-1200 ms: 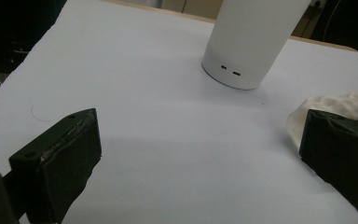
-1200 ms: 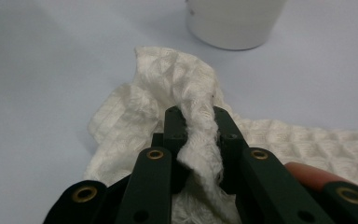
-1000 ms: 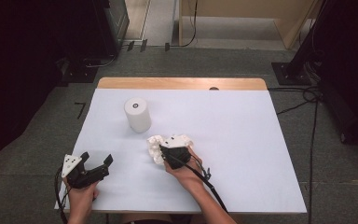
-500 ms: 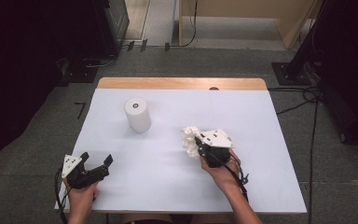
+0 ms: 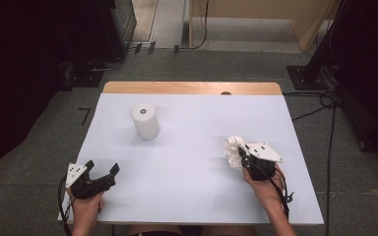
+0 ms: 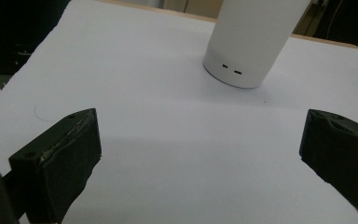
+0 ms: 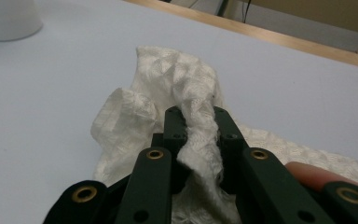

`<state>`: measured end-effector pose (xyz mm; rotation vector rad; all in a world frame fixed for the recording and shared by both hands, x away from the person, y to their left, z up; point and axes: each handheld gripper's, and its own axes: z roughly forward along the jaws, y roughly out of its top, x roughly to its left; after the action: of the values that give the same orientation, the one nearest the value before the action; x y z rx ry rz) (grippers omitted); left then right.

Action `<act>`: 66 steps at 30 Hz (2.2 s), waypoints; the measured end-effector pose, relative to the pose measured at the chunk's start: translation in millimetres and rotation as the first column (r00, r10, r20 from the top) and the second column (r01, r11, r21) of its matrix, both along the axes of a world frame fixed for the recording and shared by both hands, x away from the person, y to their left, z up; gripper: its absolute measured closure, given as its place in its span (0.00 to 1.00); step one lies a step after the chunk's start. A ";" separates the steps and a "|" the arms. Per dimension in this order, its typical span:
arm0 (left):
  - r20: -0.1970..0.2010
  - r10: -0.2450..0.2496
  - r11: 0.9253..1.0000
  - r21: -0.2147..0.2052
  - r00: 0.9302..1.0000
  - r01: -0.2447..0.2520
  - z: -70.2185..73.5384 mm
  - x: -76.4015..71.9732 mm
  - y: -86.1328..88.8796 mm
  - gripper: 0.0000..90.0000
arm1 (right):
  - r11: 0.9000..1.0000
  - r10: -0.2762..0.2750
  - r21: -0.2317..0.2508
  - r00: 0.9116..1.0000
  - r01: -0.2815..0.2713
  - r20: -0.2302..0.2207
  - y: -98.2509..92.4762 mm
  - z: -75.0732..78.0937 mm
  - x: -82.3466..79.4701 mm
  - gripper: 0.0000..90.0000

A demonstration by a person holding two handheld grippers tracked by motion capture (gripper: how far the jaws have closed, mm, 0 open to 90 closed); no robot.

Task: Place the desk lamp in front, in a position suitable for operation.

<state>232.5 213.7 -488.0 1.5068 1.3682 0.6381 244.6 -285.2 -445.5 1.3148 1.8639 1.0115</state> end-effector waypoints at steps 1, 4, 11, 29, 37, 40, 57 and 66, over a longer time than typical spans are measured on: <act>0.003 0.003 1.000 -0.004 1.000 -0.003 0.1 -0.3 0.0 0.00 | 1.000 -0.006 -0.004 1.000 0.006 -0.006 -3.3 -2.4 -0.9 0.88; 0.002 0.005 1.000 -0.014 1.000 -0.005 0.1 -0.7 1.3 0.00 | 1.000 -0.017 -0.007 1.000 0.017 -0.019 -11.7 -9.7 -2.2 0.88; 0.006 0.012 1.000 0.005 1.000 -0.013 0.1 -1.3 -0.2 0.00 | 1.000 -0.027 0.015 0.998 0.027 -0.054 -23.5 -20.8 -2.1 0.48; 0.048 0.069 0.997 0.026 0.996 -0.070 17.9 -3.3 -9.5 0.00 | 0.991 -0.092 0.095 0.995 0.095 -0.042 -76.1 -23.1 -49.7 0.24; 0.079 0.030 0.998 0.050 0.996 -0.034 41.7 1.1 -31.9 0.00 | 0.989 -0.097 0.110 0.994 0.102 -0.050 -79.6 -31.0 -45.4 0.23; 0.079 0.009 0.998 0.067 0.997 -0.015 47.9 5.1 -42.3 0.00 | 0.989 -0.096 0.105 0.994 0.102 -0.056 -79.8 -33.9 -44.1 0.23; 0.053 -0.056 0.991 0.125 0.997 0.049 60.6 57.8 -99.2 0.00 | 0.978 -0.119 0.164 0.989 0.132 -0.085 -84.0 -44.8 -43.0 0.24; -0.007 -0.049 0.988 0.149 0.999 0.050 43.0 94.8 -114.0 0.00 | 0.978 -0.107 0.168 0.991 0.120 -0.085 -85.3 -45.7 -41.1 0.24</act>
<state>327.3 99.7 -444.9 1.6564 1.3052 0.7203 203.5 -370.5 -491.2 1.5626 1.7652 1.0969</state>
